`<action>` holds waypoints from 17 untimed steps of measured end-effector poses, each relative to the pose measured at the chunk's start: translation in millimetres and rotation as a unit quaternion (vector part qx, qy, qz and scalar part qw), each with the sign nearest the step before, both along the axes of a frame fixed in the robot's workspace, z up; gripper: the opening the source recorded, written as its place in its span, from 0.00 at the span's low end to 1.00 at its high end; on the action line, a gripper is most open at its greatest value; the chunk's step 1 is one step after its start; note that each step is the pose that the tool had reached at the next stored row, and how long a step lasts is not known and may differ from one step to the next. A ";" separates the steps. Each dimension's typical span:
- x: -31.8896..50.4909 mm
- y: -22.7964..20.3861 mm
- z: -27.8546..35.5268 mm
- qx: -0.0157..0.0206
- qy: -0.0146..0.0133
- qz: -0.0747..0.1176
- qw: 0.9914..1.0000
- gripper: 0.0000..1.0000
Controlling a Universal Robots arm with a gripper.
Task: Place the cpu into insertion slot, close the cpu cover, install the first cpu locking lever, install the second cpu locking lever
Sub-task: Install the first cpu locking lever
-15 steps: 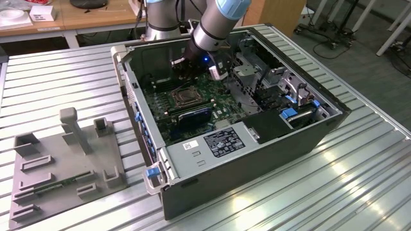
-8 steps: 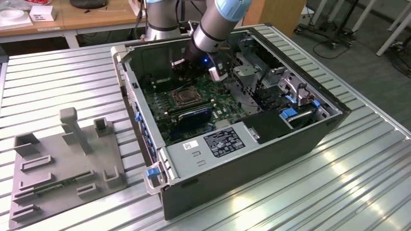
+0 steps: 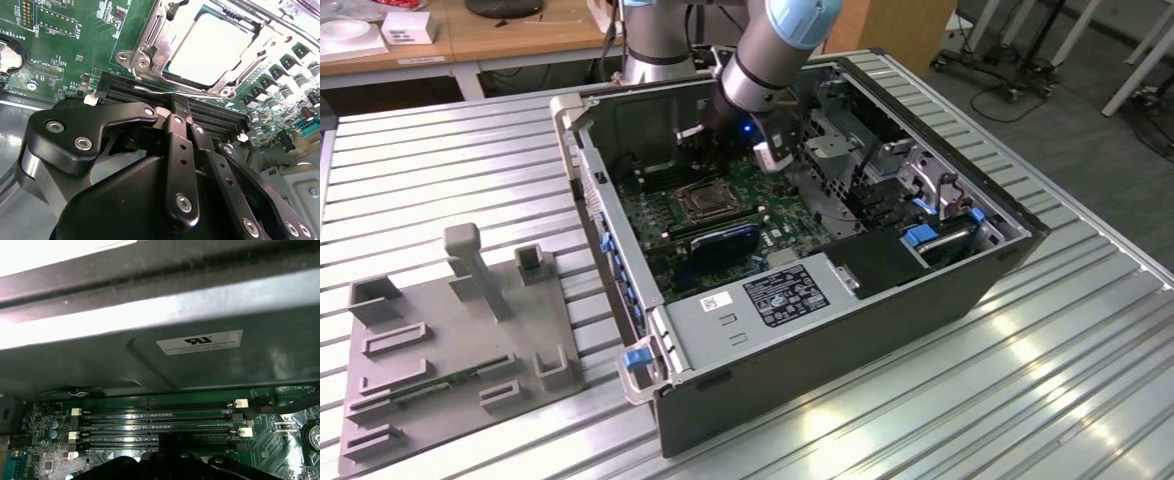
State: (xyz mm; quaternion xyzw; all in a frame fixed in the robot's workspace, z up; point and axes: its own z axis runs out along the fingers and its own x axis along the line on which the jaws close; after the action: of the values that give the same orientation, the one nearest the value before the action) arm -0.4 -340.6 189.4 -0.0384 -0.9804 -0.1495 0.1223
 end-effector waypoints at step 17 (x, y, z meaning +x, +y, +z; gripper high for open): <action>0.9 0.0 -2.6 0.000 0.000 0.000 1.000 0.11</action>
State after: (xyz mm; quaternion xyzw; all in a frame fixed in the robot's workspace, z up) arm 0.6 -340.6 186.8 -0.0385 -0.9804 -0.1496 0.1223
